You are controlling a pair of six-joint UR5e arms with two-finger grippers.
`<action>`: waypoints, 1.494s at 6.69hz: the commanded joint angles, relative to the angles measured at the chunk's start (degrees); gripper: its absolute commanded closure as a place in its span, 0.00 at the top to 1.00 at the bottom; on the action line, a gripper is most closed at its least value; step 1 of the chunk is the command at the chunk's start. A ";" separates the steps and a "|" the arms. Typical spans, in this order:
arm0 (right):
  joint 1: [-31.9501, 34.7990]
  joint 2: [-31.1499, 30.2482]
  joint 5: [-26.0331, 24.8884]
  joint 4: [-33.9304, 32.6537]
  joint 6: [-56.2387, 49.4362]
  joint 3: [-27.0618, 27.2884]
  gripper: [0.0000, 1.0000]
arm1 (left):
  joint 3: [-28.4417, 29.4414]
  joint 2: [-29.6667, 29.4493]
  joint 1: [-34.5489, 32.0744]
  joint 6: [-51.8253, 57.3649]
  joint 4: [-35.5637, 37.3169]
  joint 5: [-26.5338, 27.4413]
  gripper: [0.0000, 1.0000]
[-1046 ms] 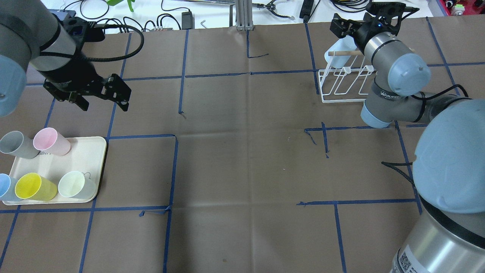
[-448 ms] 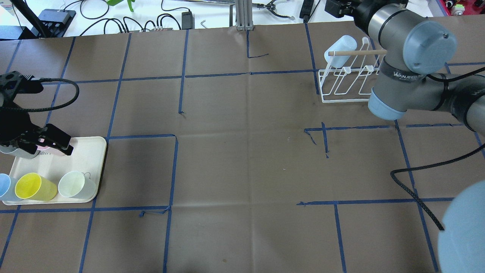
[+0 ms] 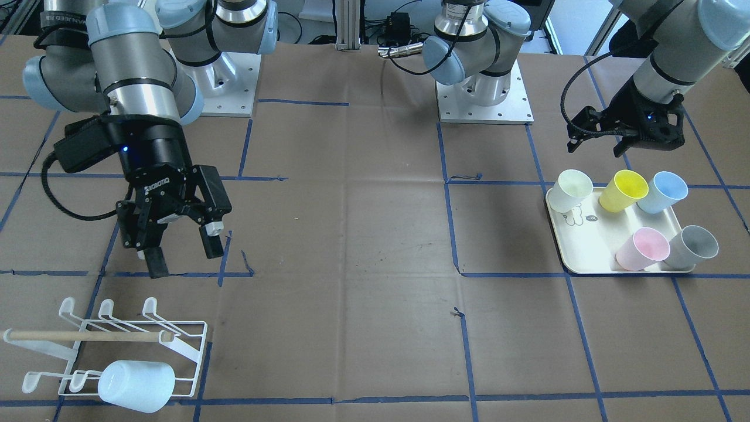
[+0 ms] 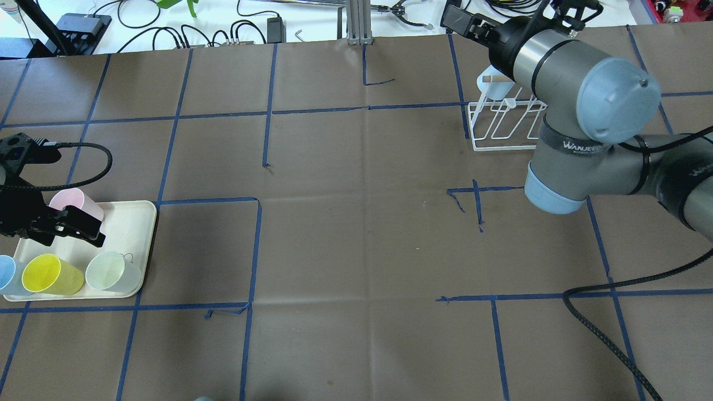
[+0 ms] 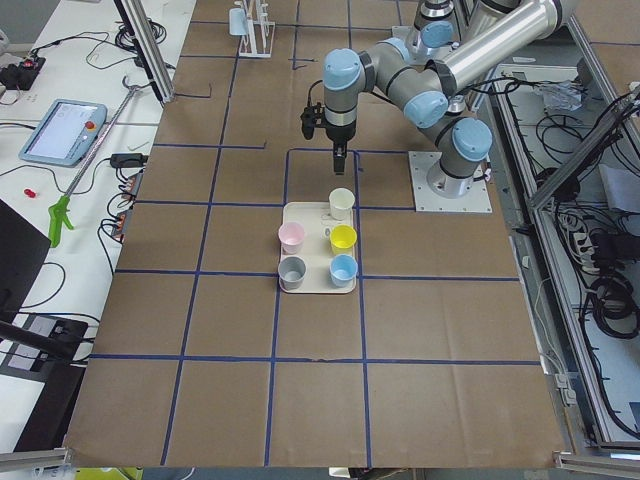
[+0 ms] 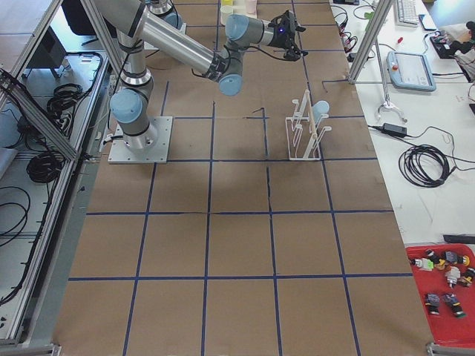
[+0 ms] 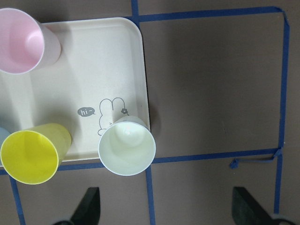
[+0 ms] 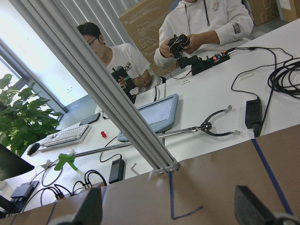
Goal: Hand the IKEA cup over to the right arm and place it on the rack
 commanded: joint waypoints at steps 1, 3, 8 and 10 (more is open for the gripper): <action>3.52 -4.31 1.44 -2.04 19.32 4.93 1.00 | -8.39 -1.40 0.05 -0.09 12.48 -0.18 0.99; 6.26 -2.57 2.74 -10.02 33.25 5.12 1.00 | -13.42 -5.94 0.14 -0.01 22.00 0.17 0.99; 6.62 -1.69 3.46 -19.03 51.33 5.56 1.00 | -14.50 -8.52 0.14 -0.01 23.03 1.48 0.78; 6.62 -1.24 3.81 -20.34 51.41 4.60 1.00 | -13.80 -8.43 0.14 -0.80 21.79 5.62 0.09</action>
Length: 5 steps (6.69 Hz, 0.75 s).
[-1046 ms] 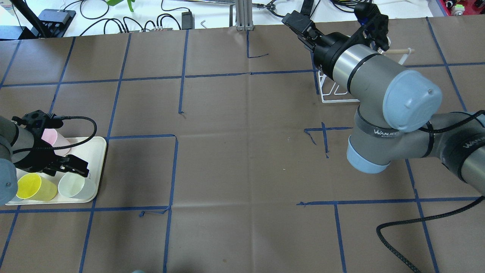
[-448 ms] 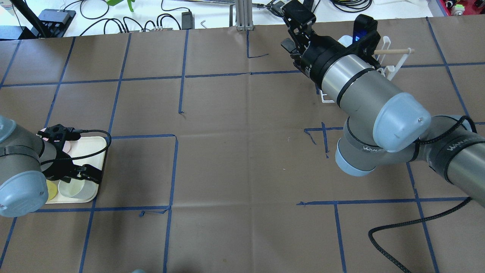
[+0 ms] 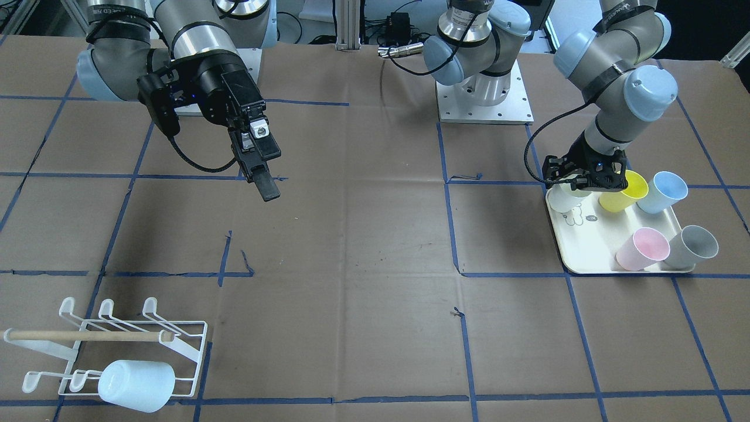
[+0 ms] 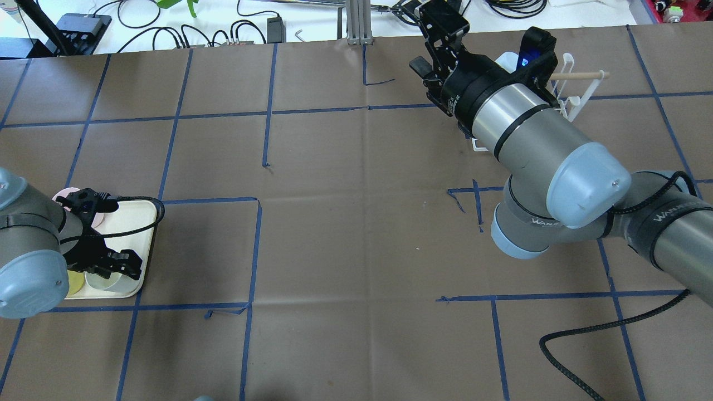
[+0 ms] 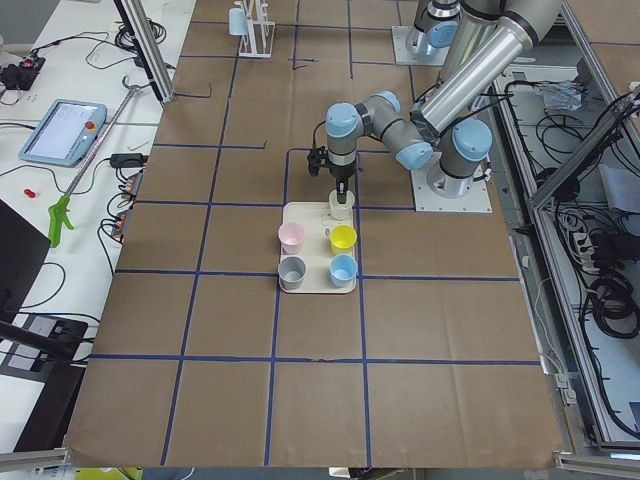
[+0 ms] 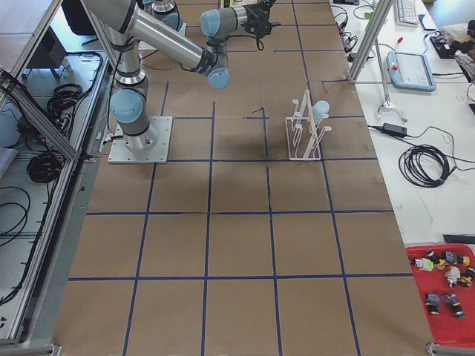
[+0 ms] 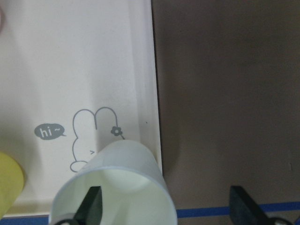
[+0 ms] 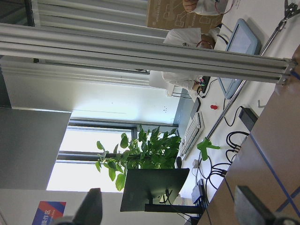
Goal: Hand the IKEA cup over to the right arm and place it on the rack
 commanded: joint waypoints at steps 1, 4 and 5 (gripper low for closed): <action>0.00 1.96 0.07 -0.54 0.06 -0.29 1.00 | 0.25 0.06 0.09 -0.03 -0.58 1.30 0.00; 0.00 3.21 0.07 -0.63 0.15 -0.38 1.00 | 6.80 3.99 -0.26 0.41 -7.20 0.25 0.00; 0.00 3.03 -0.02 -0.63 0.15 -0.38 1.00 | 14.24 4.97 -0.35 0.32 -15.44 -1.76 0.00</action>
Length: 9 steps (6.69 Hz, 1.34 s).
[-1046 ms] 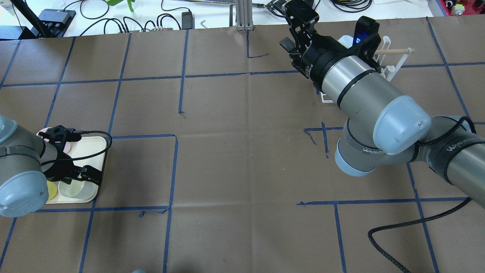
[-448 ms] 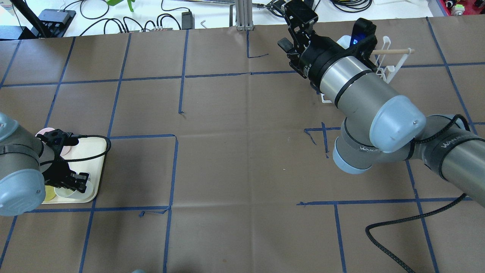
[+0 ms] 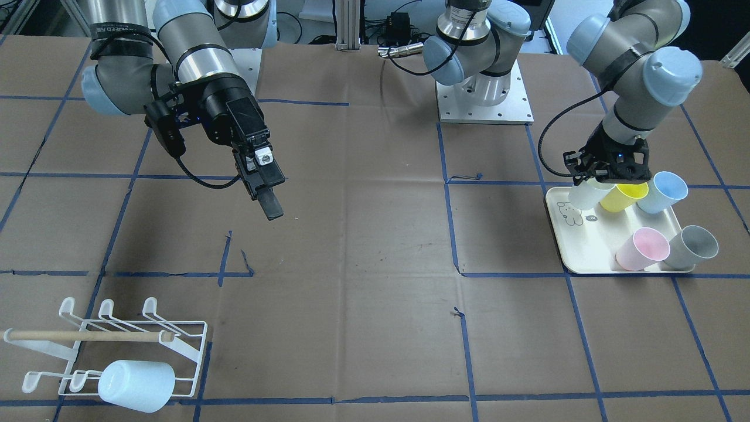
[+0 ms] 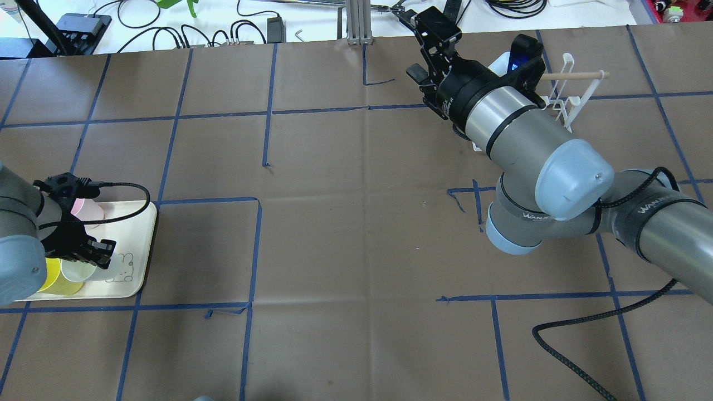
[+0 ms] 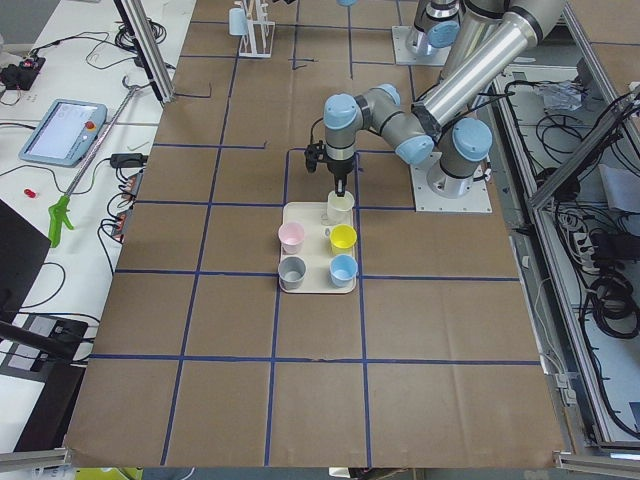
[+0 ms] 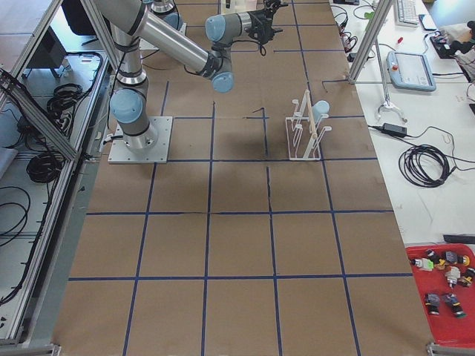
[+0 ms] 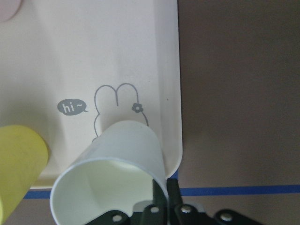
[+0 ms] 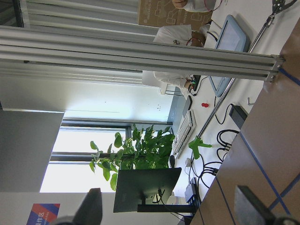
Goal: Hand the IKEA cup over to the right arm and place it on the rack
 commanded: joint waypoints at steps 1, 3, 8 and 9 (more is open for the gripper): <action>0.00 -0.12 0.02 -0.01 0.00 -0.01 1.00 | 17.32 0.66 -0.36 -0.02 -17.63 -2.52 0.00; 0.00 -0.12 -0.07 -0.01 0.00 0.08 1.00 | 34.05 -5.47 -3.94 0.16 -26.85 -7.61 0.00; -0.09 -3.00 -1.03 1.05 6.41 3.49 1.00 | 37.22 -12.62 -18.80 -2.21 -3.02 -37.70 0.00; -0.09 -4.41 -1.03 1.05 6.42 4.81 1.00 | 33.55 -11.23 -20.30 -2.21 2.70 -43.78 0.00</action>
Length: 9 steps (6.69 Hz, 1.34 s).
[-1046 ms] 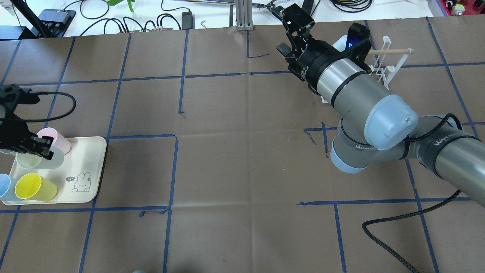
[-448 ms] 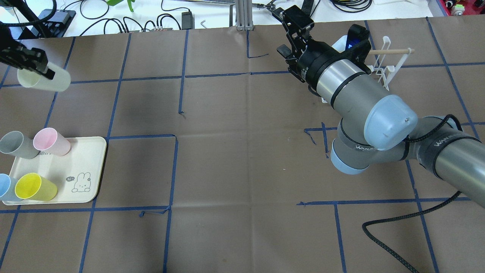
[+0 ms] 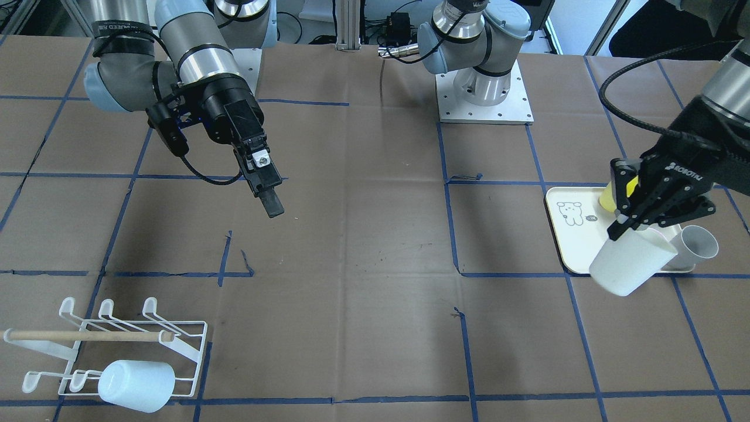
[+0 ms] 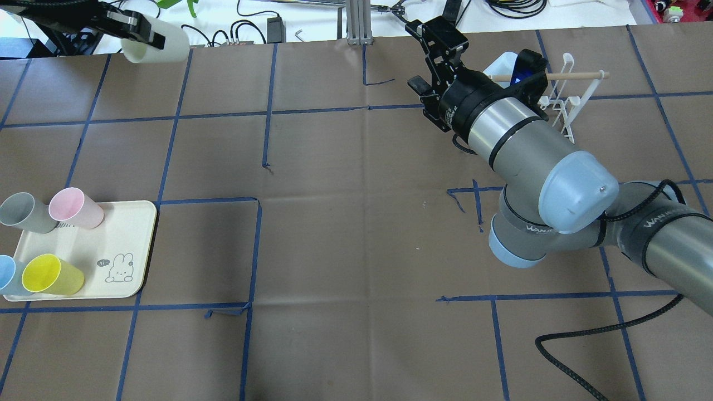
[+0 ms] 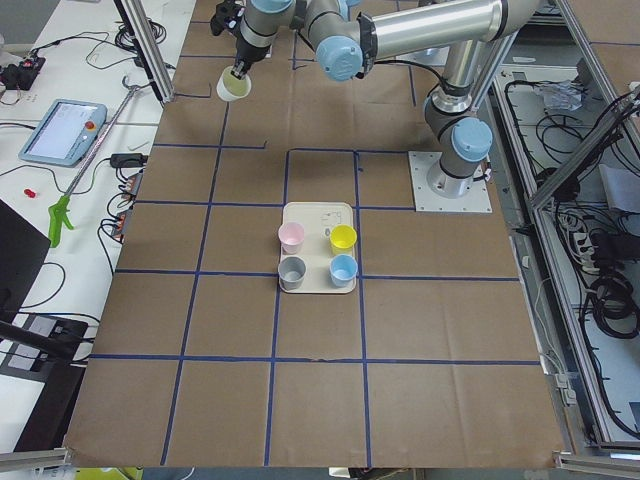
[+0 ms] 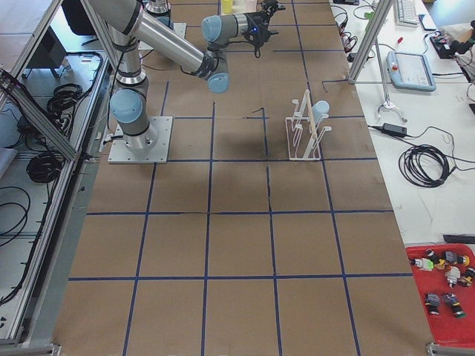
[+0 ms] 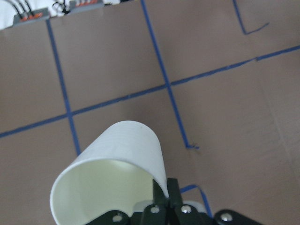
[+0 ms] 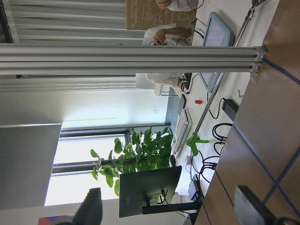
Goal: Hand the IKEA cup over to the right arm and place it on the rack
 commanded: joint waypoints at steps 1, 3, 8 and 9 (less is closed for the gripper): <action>-0.03 -2.00 -0.11 0.07 0.48 2.67 1.00 | -8.28 1.64 -3.25 -0.11 14.85 -14.18 0.00; -0.03 -2.00 -0.11 0.16 0.65 2.86 1.00 | -19.78 1.38 -6.23 -5.77 37.13 -18.01 0.00; 0.14 -2.00 0.15 4.55 0.83 3.21 1.00 | -33.01 -0.03 -13.01 -19.18 66.59 -18.02 0.00; 1.27 -1.74 0.41 5.86 2.13 2.95 1.00 | -33.72 0.06 -13.19 -19.36 67.22 -18.11 0.00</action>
